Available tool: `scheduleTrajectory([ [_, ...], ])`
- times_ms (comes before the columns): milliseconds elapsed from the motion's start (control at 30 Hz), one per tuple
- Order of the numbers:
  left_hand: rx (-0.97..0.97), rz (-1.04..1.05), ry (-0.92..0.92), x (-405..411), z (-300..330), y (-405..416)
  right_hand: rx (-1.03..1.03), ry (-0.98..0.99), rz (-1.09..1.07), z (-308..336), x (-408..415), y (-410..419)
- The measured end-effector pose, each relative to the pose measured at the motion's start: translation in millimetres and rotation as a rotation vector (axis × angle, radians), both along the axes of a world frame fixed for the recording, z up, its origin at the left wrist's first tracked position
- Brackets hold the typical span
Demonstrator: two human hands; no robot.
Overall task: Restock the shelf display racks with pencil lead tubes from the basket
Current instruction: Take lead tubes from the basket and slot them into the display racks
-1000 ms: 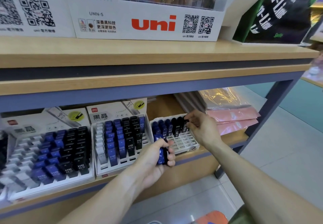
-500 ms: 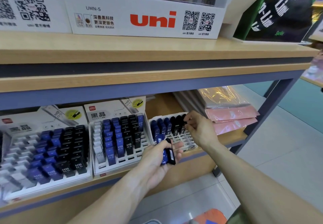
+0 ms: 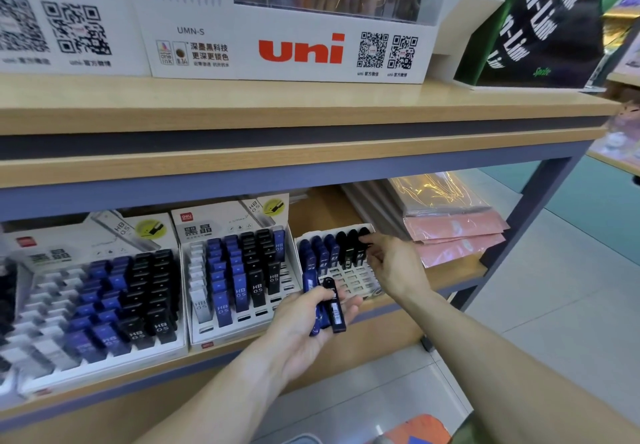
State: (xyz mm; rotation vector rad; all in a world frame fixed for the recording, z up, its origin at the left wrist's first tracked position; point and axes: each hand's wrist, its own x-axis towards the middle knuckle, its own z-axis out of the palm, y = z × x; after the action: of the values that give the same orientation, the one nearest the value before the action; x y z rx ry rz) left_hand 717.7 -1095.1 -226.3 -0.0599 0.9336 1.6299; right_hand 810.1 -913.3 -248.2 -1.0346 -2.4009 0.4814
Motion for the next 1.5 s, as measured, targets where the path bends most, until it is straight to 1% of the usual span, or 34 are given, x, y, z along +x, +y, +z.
scheduleTrajectory([
  [167,-0.007,0.010,0.000,-3,-1,-5,0.025,0.018,-0.038,7,2,-2],
  [267,-0.019,0.008,0.007,-5,-3,-6,0.004,0.025,-0.072,8,5,1],
  [367,-0.043,-0.001,0.032,-6,-8,-6,-0.007,0.022,-0.060,10,2,-4],
  [533,-0.073,-0.013,0.084,-3,-13,-1,0.102,-0.031,-0.015,11,-17,-15],
  [633,-0.071,-0.018,0.105,-1,-14,3,0.127,-0.055,-0.057,9,-25,-18],
  [867,-0.121,-0.017,0.151,1,-21,9,0.130,-0.030,-0.147,12,-34,-24],
  [1000,-0.143,-0.015,0.159,0,-25,10,0.075,0.087,-0.203,24,-37,-24],
  [1100,-0.142,-0.023,0.170,-2,-25,10,-0.014,0.170,-0.216,37,-33,-21],
  [1167,-0.145,-0.027,0.177,-3,-26,10,-0.082,0.194,-0.199,42,-26,-17],
  [1267,-0.155,-0.027,0.182,-3,-27,11,-0.128,0.190,-0.107,41,-16,-11],
  [1500,-0.158,-0.023,0.186,-2,-28,12,0.001,0.073,0.077,30,-13,-5],
])
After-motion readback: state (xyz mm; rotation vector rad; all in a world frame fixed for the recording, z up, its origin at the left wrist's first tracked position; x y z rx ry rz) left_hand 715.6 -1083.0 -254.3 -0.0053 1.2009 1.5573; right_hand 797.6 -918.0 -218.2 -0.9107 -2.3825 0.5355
